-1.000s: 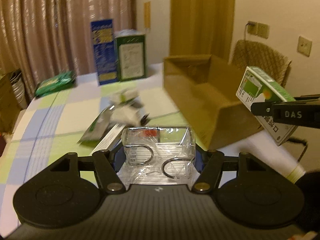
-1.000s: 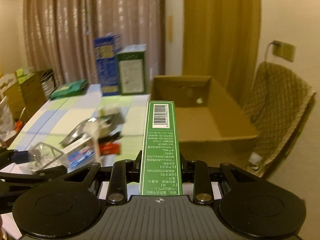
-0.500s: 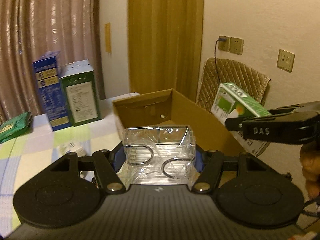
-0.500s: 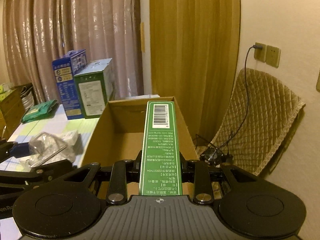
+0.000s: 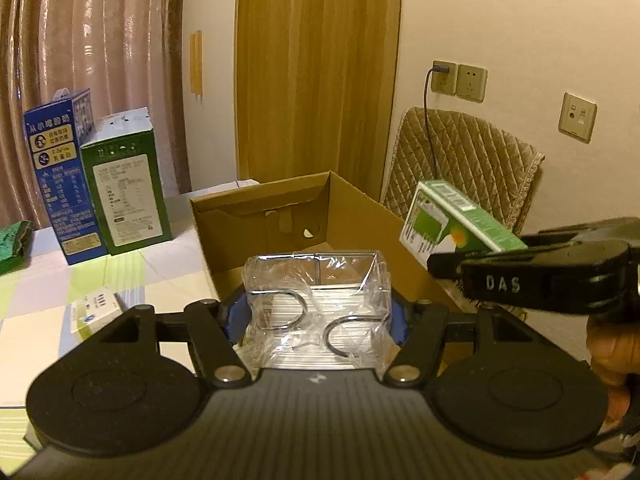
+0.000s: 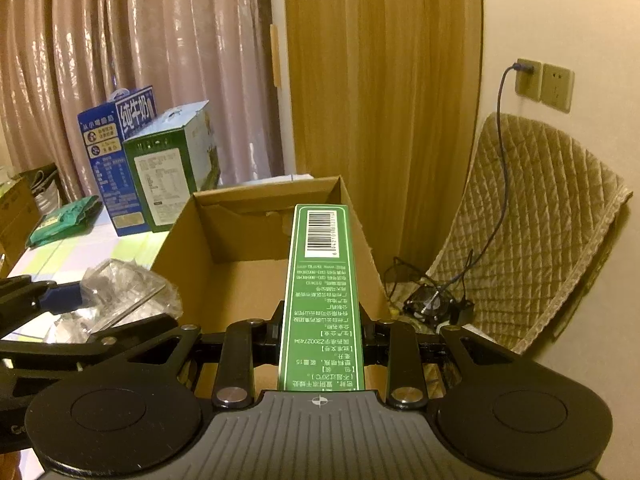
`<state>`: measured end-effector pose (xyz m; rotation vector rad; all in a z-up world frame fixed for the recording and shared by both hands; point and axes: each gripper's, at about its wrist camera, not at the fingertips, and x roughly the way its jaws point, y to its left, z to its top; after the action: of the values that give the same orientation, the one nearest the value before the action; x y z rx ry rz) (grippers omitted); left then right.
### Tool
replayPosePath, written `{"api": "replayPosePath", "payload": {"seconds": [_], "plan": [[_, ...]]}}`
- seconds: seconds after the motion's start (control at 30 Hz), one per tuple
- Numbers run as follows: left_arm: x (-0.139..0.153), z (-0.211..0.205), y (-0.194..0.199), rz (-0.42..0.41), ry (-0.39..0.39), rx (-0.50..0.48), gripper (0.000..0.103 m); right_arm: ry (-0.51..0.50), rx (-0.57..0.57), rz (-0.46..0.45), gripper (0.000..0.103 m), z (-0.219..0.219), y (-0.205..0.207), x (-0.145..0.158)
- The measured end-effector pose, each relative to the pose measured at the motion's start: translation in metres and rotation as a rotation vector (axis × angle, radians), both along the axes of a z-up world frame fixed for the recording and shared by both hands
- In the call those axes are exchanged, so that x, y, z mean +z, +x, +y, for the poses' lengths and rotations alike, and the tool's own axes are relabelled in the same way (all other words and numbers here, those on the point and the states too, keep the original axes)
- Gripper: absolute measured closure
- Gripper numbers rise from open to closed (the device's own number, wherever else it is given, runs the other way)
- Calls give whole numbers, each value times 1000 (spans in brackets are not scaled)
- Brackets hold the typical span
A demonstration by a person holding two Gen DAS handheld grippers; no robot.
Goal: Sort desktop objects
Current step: 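Carry the clear hook box and green box over the cardboard box with both tools, then open both tools to drop the hook box and green box inside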
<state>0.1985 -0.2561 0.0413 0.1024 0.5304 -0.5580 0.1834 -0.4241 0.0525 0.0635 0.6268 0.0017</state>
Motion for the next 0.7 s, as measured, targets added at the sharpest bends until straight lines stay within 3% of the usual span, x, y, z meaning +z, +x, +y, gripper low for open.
{"api": "replayPosePath", "payload": {"seconds": [0.1, 0.37, 0.6, 0.67, 0.7], "plan": [[-2, -2, 4, 1, -4, -2, 32, 2, 1, 10, 76, 0, 2, -4], [5, 23, -6, -26, 9, 42, 32, 5, -2, 21, 76, -1, 2, -9], [3, 56, -16, -3, 5, 110, 32, 16, 26, 21, 76, 9, 5, -8], [3, 63, -19, -1, 8, 122, 32, 39, 56, -4, 72, 12, 7, -5], [2, 66, -20, 4, 6, 125, 32, 43, 67, -17, 57, 13, 8, -4]]}}
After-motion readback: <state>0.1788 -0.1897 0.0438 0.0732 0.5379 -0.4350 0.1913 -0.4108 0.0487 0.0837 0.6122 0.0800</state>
